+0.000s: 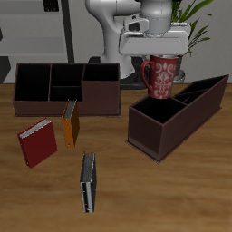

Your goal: Place the red mug into the left desk caddy's right compartment

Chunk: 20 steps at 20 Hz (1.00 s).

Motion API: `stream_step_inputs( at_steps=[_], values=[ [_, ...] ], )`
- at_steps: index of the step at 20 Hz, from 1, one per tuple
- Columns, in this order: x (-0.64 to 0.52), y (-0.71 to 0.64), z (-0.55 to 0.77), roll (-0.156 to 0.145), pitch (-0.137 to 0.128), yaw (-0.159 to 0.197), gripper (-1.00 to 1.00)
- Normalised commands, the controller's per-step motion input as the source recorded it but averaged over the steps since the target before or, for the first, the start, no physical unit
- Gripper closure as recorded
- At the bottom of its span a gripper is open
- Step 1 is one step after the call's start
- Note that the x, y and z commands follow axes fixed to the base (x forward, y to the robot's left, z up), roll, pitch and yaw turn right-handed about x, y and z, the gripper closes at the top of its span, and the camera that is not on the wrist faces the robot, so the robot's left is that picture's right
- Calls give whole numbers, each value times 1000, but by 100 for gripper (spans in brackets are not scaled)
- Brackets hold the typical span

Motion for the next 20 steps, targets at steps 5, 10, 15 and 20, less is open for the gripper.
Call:
stream_step_inputs(
  at_steps=[5, 10, 15, 20],
  values=[
    [128, -126, -295, -21, 46, -9, 100],
    [49, 65, -217, 5, 29, 12, 100],
    [9, 214, -161, 24, 23, 26, 100],
    [44, 24, -137, 3, 18, 14, 100]
  ],
)
